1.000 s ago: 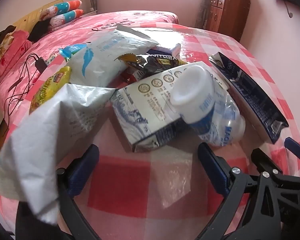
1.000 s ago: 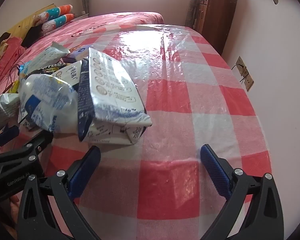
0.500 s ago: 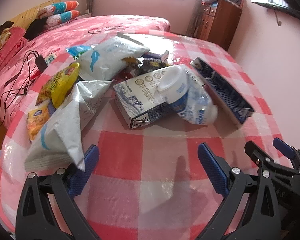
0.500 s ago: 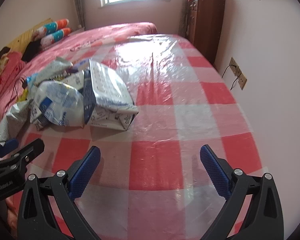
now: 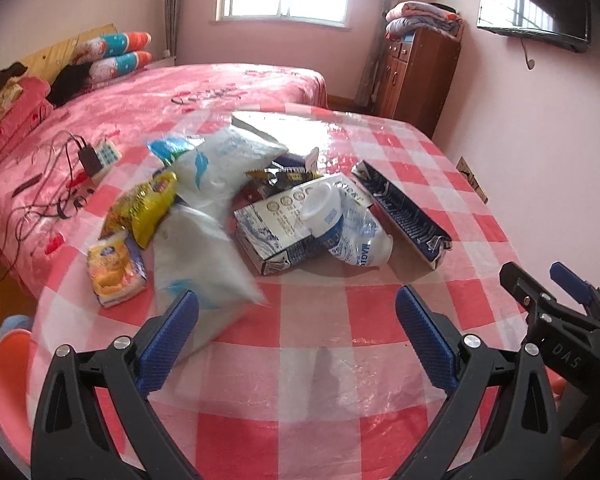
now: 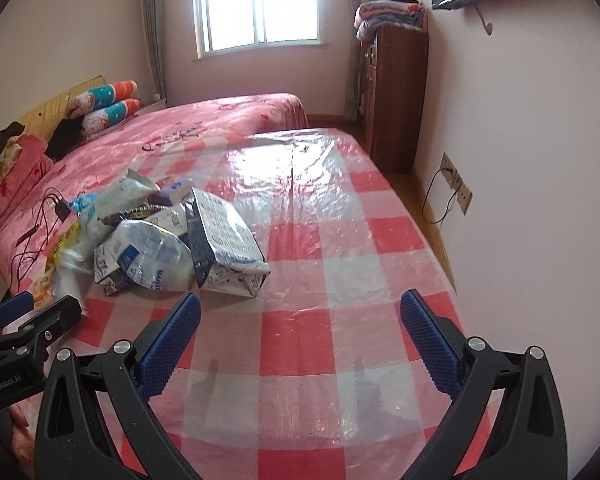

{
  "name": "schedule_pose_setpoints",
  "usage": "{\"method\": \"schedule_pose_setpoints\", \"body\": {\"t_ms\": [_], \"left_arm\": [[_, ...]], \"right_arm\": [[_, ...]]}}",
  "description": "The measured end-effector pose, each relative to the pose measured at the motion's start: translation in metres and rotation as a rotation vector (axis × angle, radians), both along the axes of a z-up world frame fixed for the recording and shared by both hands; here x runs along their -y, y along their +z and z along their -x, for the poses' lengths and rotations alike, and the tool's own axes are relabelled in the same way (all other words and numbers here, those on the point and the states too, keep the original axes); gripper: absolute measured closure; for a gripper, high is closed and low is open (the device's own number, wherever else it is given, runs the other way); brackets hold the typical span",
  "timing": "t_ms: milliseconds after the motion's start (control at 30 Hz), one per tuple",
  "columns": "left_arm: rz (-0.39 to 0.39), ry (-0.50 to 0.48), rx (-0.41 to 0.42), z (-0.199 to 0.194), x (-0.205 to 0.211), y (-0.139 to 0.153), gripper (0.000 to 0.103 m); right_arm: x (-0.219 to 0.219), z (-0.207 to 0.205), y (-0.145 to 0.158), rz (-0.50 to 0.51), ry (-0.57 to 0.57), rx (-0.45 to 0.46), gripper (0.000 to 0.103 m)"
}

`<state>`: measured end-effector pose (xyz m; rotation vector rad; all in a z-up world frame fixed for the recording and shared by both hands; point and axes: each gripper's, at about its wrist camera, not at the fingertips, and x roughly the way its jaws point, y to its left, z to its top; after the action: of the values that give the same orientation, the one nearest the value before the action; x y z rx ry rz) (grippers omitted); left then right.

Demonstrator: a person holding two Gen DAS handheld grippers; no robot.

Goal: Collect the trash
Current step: 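Move both grippers toward the pile of trash on the bed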

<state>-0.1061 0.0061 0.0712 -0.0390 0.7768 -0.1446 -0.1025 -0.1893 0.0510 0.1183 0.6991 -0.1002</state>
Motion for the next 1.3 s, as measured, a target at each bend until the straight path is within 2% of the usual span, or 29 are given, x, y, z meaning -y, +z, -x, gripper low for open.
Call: {"method": "schedule_pose_setpoints", "body": {"t_ms": [367,600,833,1200,1300], "left_arm": [[-0.039,-0.013,0.066,0.016,-0.010,0.013,0.004],[-0.028,0.016,0.088,0.023,-0.026,0.017,0.004],[-0.021,0.053,0.104,0.027,-0.045,0.017,0.004],[-0.044,0.099,0.131,0.034,-0.067,0.016,0.004],[-0.046,0.107,0.129,0.034,-0.074,0.015,0.004]], "right_arm": [[-0.014,0.023,0.025,0.040,0.000,0.081,0.004],[-0.021,0.043,0.043,0.049,-0.033,0.166,0.004],[-0.034,0.056,0.057,0.064,-0.014,0.233,0.004],[-0.052,0.067,0.064,0.097,0.010,0.292,0.004],[-0.055,0.072,0.061,0.098,0.059,0.336,0.004]]}}
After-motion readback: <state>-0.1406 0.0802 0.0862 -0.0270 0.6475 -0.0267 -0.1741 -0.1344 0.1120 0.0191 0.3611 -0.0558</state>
